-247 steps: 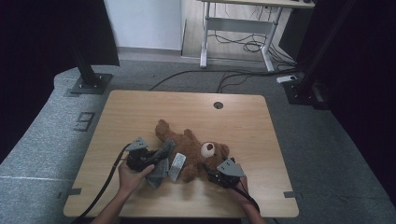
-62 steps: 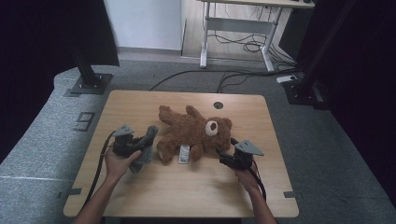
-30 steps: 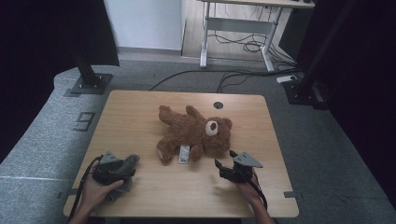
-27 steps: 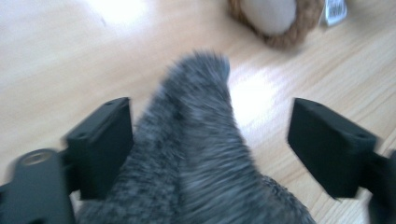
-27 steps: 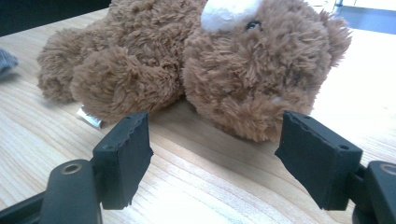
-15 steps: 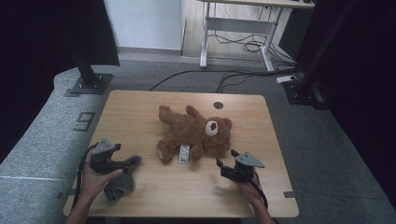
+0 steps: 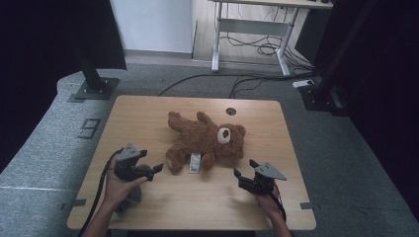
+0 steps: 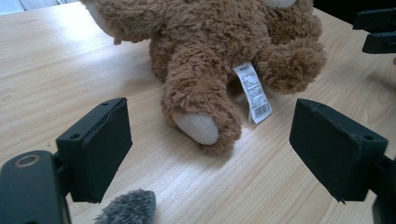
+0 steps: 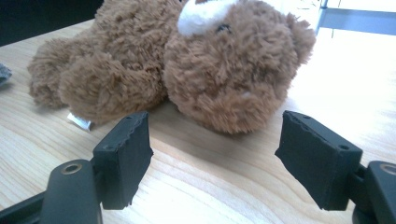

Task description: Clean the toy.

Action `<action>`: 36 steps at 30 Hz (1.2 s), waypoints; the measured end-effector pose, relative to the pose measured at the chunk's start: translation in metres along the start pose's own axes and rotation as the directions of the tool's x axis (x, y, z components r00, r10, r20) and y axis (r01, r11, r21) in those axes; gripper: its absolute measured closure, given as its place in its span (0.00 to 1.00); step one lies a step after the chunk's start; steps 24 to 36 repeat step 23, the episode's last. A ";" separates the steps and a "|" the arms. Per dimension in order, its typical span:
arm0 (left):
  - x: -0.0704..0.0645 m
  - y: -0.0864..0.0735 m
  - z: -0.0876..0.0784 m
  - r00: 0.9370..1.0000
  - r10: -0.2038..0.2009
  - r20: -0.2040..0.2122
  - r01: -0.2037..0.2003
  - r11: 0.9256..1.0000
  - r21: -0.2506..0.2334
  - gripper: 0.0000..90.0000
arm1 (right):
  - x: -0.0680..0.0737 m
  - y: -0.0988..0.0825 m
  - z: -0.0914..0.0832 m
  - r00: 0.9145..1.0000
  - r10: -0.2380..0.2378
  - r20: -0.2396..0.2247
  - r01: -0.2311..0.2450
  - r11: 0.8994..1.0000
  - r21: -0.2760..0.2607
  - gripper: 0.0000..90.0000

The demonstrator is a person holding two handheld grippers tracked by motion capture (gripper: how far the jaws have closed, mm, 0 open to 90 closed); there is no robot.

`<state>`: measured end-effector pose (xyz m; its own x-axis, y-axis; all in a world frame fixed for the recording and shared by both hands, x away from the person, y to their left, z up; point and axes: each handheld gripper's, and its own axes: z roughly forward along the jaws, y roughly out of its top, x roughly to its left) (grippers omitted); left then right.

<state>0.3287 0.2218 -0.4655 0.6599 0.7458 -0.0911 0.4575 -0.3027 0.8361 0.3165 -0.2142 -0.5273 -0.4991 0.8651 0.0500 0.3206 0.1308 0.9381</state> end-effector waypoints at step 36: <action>-0.006 -0.007 -0.001 1.000 0.020 0.023 -0.020 1.000 0.006 0.16 | -0.005 -0.004 -0.005 1.000 0.012 0.000 -0.012 1.000 -0.002 0.27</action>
